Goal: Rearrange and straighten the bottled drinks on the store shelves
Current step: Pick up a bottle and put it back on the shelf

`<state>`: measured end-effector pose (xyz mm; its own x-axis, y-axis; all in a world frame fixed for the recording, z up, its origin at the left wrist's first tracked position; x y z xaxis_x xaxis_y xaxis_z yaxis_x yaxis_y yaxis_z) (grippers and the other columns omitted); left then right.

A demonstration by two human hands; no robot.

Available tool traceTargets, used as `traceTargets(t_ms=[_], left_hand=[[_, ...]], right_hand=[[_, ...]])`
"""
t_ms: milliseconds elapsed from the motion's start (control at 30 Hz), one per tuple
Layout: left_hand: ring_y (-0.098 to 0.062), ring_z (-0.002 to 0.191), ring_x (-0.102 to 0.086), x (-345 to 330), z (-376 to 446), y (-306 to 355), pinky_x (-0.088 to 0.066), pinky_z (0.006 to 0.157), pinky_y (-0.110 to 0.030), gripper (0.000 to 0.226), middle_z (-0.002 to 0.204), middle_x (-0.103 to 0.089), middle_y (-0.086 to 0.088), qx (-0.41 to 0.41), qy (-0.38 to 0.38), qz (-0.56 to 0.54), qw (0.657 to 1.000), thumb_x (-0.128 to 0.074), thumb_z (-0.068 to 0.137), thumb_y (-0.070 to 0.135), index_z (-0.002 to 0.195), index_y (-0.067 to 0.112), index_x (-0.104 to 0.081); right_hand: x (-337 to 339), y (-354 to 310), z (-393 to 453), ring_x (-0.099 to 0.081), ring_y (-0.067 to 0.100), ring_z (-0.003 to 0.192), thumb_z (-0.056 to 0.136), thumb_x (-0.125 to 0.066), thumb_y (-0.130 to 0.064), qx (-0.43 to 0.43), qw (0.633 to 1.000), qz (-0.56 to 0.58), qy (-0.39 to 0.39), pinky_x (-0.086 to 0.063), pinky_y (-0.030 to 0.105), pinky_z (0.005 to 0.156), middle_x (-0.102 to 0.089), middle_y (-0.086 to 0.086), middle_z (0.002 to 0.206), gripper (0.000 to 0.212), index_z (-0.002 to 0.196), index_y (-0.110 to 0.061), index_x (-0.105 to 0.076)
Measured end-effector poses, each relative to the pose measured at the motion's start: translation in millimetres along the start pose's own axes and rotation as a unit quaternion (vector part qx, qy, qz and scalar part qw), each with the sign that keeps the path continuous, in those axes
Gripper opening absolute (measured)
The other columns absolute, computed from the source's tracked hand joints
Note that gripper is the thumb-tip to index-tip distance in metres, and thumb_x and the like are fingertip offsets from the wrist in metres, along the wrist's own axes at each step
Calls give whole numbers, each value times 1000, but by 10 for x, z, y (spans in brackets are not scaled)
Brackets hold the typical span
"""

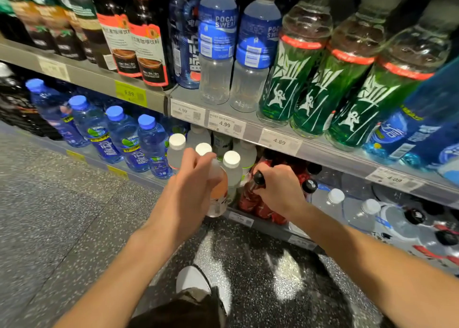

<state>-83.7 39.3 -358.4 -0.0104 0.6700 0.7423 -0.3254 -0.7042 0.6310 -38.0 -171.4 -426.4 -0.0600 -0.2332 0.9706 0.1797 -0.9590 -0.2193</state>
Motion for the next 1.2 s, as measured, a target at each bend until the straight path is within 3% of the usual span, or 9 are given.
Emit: traceTargets(t_ms=[233, 400, 533, 633, 700, 767, 900, 1000, 1200], left_hand=[[-38, 77, -59, 62, 37, 82, -52, 70, -49, 25, 98, -36, 2, -18, 6, -9, 1000, -56, 96, 15, 119, 20, -48], [-36, 79, -59, 80, 91, 161, -52, 71, -51, 27, 101, -38, 3, -36, 7, 0, 999, -55, 96, 15, 122, 18, -48], [-33, 96, -59, 109, 179, 287, -51, 80, -52, 43, 114, -43, 5, -67, 5, -9, 998, -57, 95, 4, 128, 27, -42], [-20, 113, -53, 143, 270, 493, -47, 89, -25, 40, 128, -50, 3, -81, 4, -24, 996, -53, 96, 8, 133, 22, -51], [-11, 113, -50, 202, 304, 700, -37, 90, -7, 37, 125, -51, 7, -71, -11, -97, 993, -54, 96, 9, 132, 19, -55], [-2, 109, -47, 273, 345, 994, -30, 92, -1, 37, 121, -48, 13, -126, -13, -67, 990, -55, 97, 8, 133, 19, -55], [2, 116, -47, 318, 414, 1691, -32, 97, -7, 37, 123, -50, 10, -221, -34, -67, 972, -47, 98, 18, 134, 20, -54], [3, 120, -46, 296, 459, 2262, -30, 99, -8, 39, 124, -52, 5, -266, -54, -75, 960, -48, 98, 17, 137, 14, -54], [3, 121, -55, 122, 572, 3124, -47, 103, -28, 56, 132, -59, 14, -254, -110, -98, 956, -51, 93, 50, 143, 24, -48]], right_hand=[[69, -19, 222, -60, 35, 92, 80, -76, -36, -23, 999, -8, -38, -31, 34, 71, -68, 11, 94, 38, 104, -13, -58], [42, -12, 263, -59, 32, 92, 80, -73, -41, -47, 995, -16, -85, -35, 37, 72, -59, 4, 87, 41, 104, -17, -51], [110, -39, 136, -60, 35, 96, 74, -74, -20, 19, 999, -11, -39, -47, 39, 76, -64, 10, 99, 48, 117, -8, -57], [403, -67, -101, -60, 29, 110, 70, -66, -3, 67, 988, 137, 17, -51, 39, 95, -66, 10, 117, 57, 127, -7, -59], [659, -82, -307, -54, 10, 123, 77, -70, -12, 62, 957, 280, -51, -45, 31, 104, -60, -7, 132, 65, 138, -22, -50], [923, -85, -517, -50, 0, 128, 79, -80, -21, 60, 917, 380, -110, -43, 31, 107, -56, -21, 136, 77, 144, -34, -41], [1395, 144, -816, -61, 4, 118, 69, -90, -11, -2, 872, 487, -47, -49, 27, 100, -65, -14, 126, 82, 134, -37, -48], [1788, 415, -1029, -65, 3, 110, 61, -94, -14, -37, 873, 486, 13, -53, 27, 94, -69, -18, 116, 81, 122, -47, -52], [2544, 997, -1606, -67, 0, 92, 62, -93, -19, -81, 872, 478, 73, -56, 30, 85, -70, -22, 103, 69, 117, -41, -58]])
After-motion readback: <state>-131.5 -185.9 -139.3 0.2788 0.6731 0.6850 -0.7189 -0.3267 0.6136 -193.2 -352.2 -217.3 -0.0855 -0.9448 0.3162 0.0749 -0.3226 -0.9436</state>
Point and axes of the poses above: each hand's wrist, its own z-axis towards the middle knuckle, its own x-axis out of the back of the hand, y = z × x, the point moved 3 cm from there along z, towards the middle knuckle
